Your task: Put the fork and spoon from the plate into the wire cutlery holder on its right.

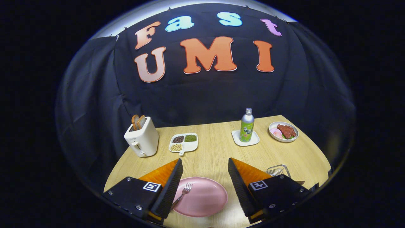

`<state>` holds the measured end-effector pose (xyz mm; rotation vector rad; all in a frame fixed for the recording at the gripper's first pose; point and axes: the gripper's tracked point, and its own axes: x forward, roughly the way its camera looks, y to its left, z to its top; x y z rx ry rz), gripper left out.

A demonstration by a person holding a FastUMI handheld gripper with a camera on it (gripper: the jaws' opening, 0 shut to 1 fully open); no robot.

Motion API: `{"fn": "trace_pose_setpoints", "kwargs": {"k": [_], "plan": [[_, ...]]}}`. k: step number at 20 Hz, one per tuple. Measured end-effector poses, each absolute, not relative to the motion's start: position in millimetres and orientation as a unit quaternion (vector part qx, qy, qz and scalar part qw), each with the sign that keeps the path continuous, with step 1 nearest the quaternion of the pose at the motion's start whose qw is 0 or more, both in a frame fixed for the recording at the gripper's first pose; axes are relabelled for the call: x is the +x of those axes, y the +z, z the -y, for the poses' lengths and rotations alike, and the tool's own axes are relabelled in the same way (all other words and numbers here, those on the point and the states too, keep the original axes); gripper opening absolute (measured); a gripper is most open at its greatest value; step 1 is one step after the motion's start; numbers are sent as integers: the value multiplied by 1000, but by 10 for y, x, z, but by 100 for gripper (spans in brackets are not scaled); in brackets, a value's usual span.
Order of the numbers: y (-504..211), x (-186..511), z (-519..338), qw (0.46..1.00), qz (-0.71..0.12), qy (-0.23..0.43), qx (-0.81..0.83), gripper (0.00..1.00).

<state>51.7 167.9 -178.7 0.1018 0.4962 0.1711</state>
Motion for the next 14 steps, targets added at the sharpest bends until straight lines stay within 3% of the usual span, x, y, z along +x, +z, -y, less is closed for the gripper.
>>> {"fn": "trace_pose_setpoints", "kwargs": {"k": [7, 14], "plan": [[-2389, 271, -2126, 939, -324, 102, 49, 87], [-3209, -80, -2435, 872, -475, 110, 41, 87]]}}
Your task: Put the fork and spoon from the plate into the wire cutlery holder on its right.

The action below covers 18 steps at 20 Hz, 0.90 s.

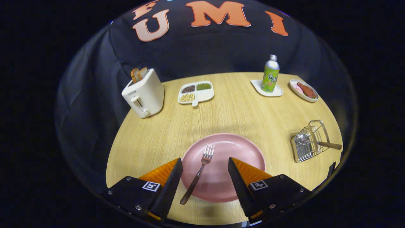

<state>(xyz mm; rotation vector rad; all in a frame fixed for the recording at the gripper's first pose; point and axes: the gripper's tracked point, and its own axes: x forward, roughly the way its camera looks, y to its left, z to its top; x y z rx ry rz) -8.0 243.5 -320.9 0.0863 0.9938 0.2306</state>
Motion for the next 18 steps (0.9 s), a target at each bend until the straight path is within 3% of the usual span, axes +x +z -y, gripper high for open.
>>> {"fn": "trace_pose_setpoints", "kwargs": {"k": [5, 11, 18], "plan": [[-3569, -245, -2580, 823, -557, 111, 23, 83], [-3827, -372, -2619, 768, -631, 108, 10, 71], [-3976, -477, -2589, 729, -678, 93, -31, 37]]}}
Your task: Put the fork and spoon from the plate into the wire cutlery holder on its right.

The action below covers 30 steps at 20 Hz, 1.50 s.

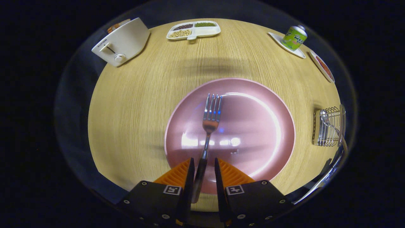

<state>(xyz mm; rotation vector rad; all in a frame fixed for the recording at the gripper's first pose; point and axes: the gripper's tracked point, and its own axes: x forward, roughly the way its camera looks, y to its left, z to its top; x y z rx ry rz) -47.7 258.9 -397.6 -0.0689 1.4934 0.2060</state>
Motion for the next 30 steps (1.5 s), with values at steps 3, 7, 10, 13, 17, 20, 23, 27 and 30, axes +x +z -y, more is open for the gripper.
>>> {"fn": "trace_pose_setpoints", "kwargs": {"k": [3, 7, 10, 13, 17, 20, 23, 27, 30], "plan": [[-4037, -492, -2559, 722, -684, 90, -44, 20], [-4038, -456, -2554, 719, -689, 85, -33, 11], [-4024, -408, -2561, 727, -679, 103, -32, 7], [-3959, -394, -2559, 731, -671, 122, -26, 5], [-3870, -355, -2452, 741, -658, 131, -22, 5], [-3790, -342, -2342, 749, -649, 131, -16, 5], [-3699, -332, -2190, 758, -640, 126, -9, 5], [-3550, -345, -2000, 766, -630, 123, 11, 5], [-3437, -338, -1890, 774, -620, 123, 24, 5]]}}
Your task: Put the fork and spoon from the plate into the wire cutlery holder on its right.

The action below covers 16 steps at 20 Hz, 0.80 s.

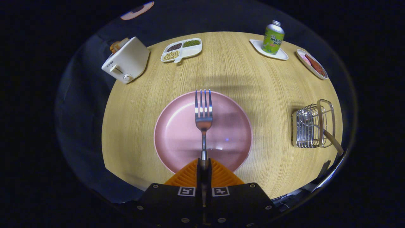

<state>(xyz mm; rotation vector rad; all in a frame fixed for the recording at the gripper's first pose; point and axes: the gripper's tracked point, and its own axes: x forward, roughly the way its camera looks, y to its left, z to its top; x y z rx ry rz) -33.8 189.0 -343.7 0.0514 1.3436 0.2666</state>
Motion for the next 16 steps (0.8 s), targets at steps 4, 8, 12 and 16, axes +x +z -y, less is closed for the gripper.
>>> {"fn": "trace_pose_setpoints", "kwargs": {"k": [4, 8, 12, 16], "plan": [[-3207, -333, -1754, 788, -601, 128, 42, 5], [-2894, -374, -1494, 802, -582, 123, 56, 5], [-2554, -396, -1102, 821, -558, 104, 58, 5], [-2372, -319, -727, 835, -541, 82, 56, 5]]}}
